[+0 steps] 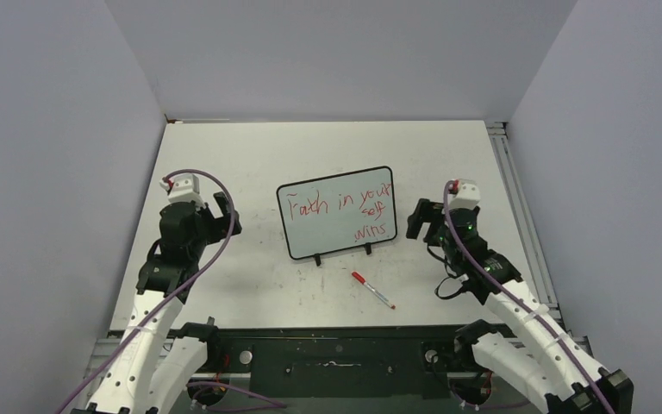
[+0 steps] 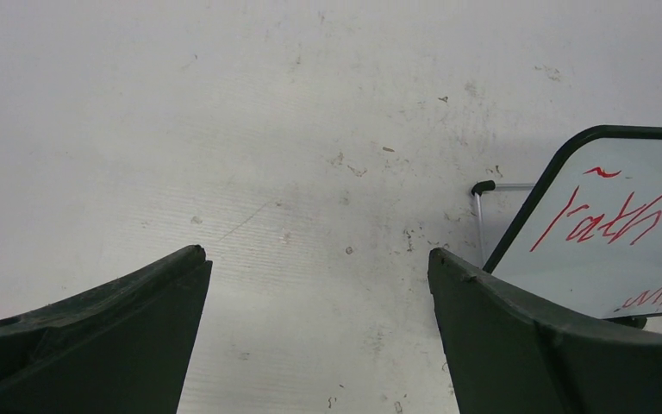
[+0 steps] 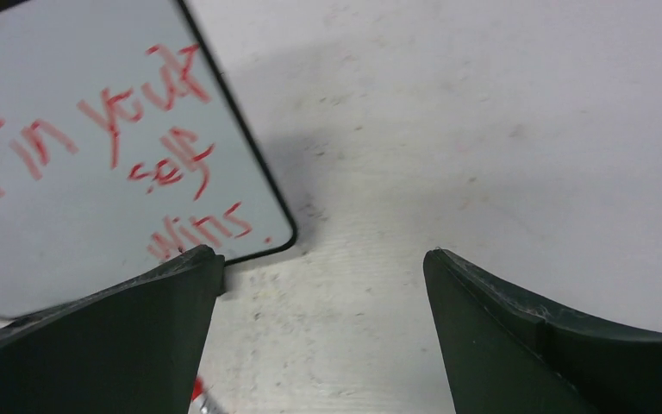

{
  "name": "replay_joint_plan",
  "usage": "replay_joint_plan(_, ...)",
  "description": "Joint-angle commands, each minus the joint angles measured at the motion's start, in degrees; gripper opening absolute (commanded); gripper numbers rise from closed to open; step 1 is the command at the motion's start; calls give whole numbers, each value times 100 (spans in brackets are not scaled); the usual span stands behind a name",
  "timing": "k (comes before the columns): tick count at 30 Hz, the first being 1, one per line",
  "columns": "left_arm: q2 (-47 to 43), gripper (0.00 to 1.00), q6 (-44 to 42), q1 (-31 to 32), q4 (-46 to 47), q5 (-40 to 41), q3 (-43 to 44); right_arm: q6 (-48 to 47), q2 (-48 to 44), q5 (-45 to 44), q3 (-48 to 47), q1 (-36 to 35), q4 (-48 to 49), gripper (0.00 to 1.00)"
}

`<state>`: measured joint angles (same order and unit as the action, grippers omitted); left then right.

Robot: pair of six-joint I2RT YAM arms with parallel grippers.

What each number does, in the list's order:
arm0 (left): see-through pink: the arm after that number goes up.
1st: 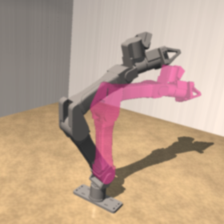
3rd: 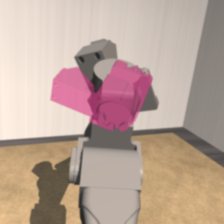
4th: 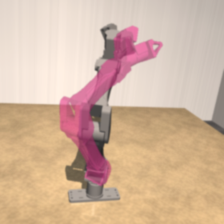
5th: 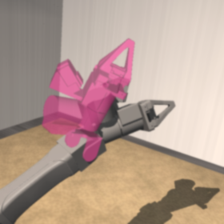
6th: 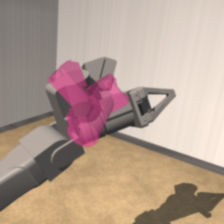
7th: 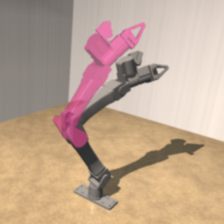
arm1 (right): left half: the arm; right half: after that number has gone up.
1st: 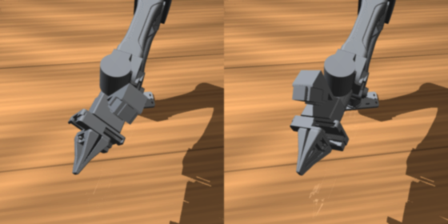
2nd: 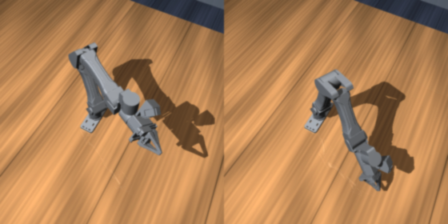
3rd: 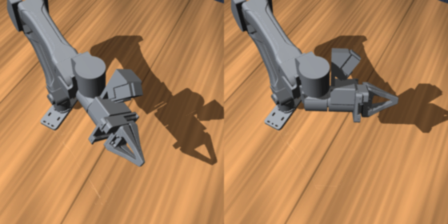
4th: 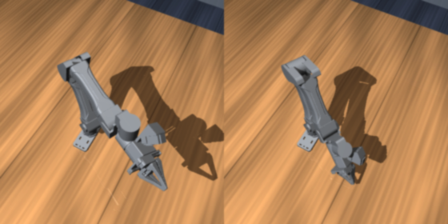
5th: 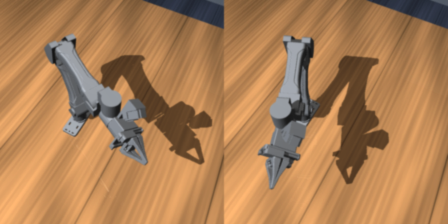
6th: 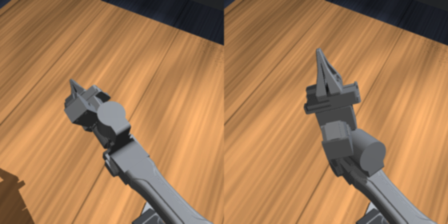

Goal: Write a sentence on the whiteboard
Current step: Reset both arms

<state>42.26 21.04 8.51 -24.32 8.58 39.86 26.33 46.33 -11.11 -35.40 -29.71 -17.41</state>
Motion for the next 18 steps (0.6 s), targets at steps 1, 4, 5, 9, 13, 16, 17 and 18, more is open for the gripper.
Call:
replay_joint_plan(1,-183,97,223,-36,24,295,446,-460,-284,210,-247,1186,-160,90)
replay_joint_plan(4,-356,97,221,-31,-83,549,501,-550,-748,295,-85,1792,119,90)
replay_joint_plan(5,-432,97,198,-34,-57,598,479,-562,-928,225,-23,1900,222,90)
replay_joint_plan(9,-663,97,130,-30,43,589,403,-576,-1439,-78,164,2010,438,90)
replay_joint_plan(13,-671,97,111,-25,38,610,428,-573,-1499,-190,143,2007,383,90)
replay_joint_plan(16,-688,97,75,-31,31,610,436,-575,-1504,-197,140,2005,374,90)
replay_joint_plan(17,-699,97,55,-28,24,603,427,-581,-1507,-193,131,2000,376,90)
replay_joint_plan(18,-701,98,41,-28,24,589,412,-577,-1508,-181,128,2011,377,90)
